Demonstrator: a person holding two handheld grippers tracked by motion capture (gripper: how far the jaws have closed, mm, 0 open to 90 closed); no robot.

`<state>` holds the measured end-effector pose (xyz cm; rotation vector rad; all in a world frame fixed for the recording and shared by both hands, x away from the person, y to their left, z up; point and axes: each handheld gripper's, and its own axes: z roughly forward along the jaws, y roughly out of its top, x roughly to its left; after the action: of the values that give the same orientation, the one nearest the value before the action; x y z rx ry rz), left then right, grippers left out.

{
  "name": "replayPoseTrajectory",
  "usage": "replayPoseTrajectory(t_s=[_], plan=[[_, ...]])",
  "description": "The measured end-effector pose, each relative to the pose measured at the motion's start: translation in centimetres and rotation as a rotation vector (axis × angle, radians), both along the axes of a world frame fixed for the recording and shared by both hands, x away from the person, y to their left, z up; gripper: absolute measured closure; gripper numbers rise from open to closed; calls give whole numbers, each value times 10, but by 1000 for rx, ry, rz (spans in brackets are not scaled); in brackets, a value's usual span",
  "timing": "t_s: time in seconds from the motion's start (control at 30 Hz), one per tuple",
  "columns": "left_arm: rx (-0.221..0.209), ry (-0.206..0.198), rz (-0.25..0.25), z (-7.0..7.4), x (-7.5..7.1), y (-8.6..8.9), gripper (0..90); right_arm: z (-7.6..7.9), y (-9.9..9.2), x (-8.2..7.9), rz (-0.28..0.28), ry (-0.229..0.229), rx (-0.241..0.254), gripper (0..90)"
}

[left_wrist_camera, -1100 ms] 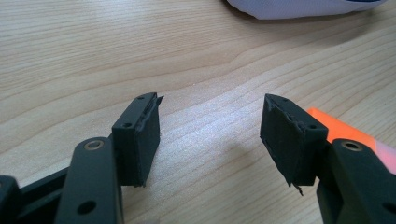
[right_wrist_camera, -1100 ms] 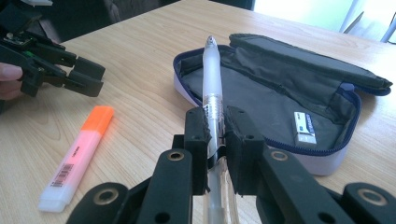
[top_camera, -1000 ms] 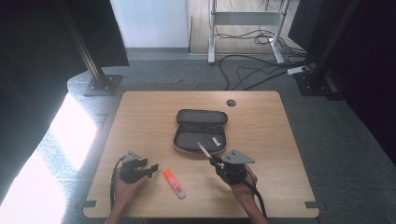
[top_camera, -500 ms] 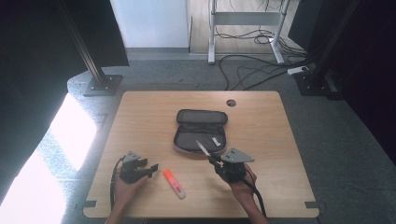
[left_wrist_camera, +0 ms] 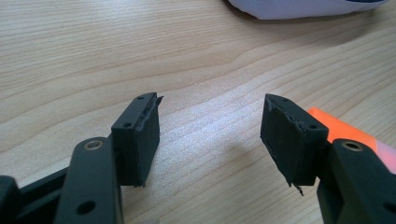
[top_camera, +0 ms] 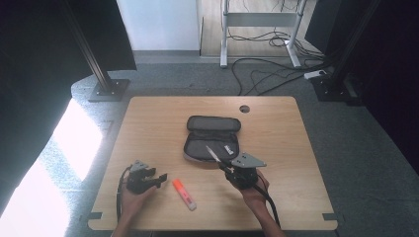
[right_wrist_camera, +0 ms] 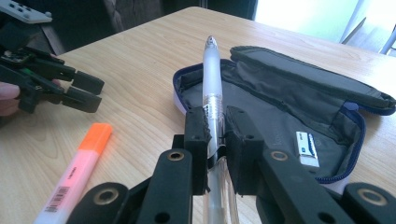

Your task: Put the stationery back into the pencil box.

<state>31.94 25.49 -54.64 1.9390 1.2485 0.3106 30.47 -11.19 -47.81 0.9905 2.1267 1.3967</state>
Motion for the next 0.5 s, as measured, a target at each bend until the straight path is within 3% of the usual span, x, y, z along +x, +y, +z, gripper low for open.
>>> replayPoseTrajectory(t_s=[0.5], plan=[[-1, 1, 2, 0, 0, 1, 378, 5, 3, 16, 8, 8, -7, 788]])
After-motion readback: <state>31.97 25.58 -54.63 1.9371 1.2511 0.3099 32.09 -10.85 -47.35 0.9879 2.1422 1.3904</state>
